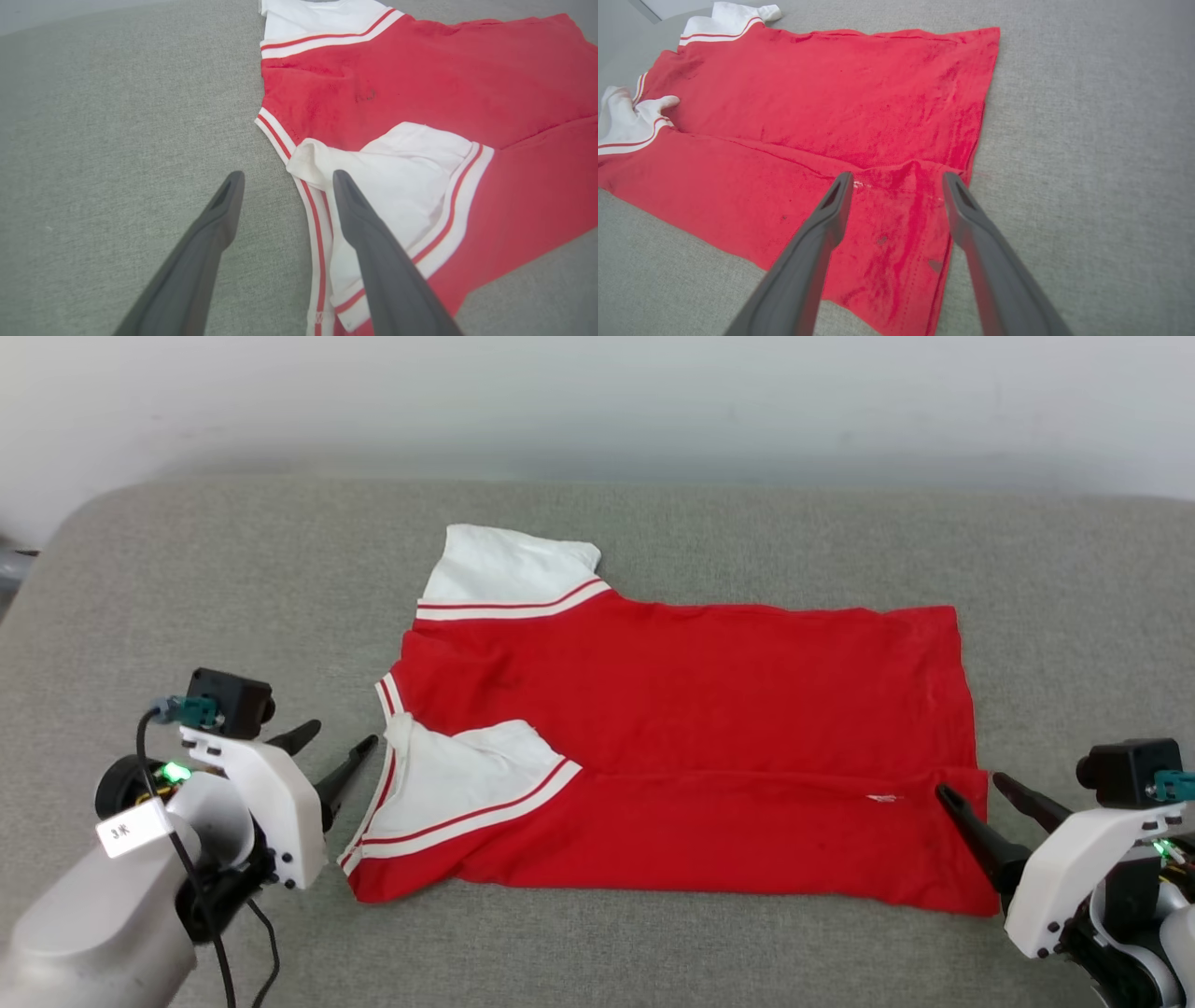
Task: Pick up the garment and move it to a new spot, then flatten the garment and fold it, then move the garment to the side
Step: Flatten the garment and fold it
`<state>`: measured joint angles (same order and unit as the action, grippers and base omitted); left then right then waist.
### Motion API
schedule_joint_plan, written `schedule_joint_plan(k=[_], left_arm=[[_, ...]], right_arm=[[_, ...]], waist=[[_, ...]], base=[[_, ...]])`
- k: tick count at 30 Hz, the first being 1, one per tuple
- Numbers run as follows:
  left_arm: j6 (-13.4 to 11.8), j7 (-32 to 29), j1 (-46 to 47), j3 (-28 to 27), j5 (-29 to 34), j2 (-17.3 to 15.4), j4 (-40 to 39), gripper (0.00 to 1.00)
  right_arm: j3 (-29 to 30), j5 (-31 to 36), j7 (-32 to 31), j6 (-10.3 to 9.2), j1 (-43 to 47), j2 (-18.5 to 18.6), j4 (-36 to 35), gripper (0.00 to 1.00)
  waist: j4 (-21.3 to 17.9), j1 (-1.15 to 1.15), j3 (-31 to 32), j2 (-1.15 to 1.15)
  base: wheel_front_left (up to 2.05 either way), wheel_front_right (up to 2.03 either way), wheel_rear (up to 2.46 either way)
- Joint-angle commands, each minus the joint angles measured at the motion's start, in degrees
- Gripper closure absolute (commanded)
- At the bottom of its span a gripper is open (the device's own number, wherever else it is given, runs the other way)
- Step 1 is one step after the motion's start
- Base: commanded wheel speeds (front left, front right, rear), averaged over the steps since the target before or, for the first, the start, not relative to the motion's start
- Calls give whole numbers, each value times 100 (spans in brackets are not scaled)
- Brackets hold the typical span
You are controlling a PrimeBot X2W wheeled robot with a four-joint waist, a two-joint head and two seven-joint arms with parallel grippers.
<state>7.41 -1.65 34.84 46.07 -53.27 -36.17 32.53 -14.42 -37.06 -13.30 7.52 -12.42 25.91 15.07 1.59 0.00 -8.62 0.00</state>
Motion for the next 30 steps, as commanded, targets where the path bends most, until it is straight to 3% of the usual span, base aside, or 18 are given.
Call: schedule_joint_plan(k=[1,9,18,24,30], left_arm=[[1,-172,146,60,-120,-114,-84,0],[2,-1542,510,422,-569,-401,-529,0],[2,-3049,729,872,-993,-412,-825,0],[2,-3478,658,1100,-1057,-337,-654,0],[2,-3498,601,1215,-1070,-196,-282,0]], right_arm=[[77,32,24,-7,142,-6,-91,0],[286,157,-88,-7,396,-97,-338,0],[381,264,-228,-7,402,-213,-488,0],[375,313,-283,-7,289,-269,-553,0],[338,365,-315,-7,135,-320,-557,0]], waist=[[81,0,202,0],[229,0,450,0],[269,0,418,0],[160,0,244,0],[2,0,19,0]], base=[[0,0,0],[0,0,0],[0,0,0],[0,0,0],[0,0,0]])
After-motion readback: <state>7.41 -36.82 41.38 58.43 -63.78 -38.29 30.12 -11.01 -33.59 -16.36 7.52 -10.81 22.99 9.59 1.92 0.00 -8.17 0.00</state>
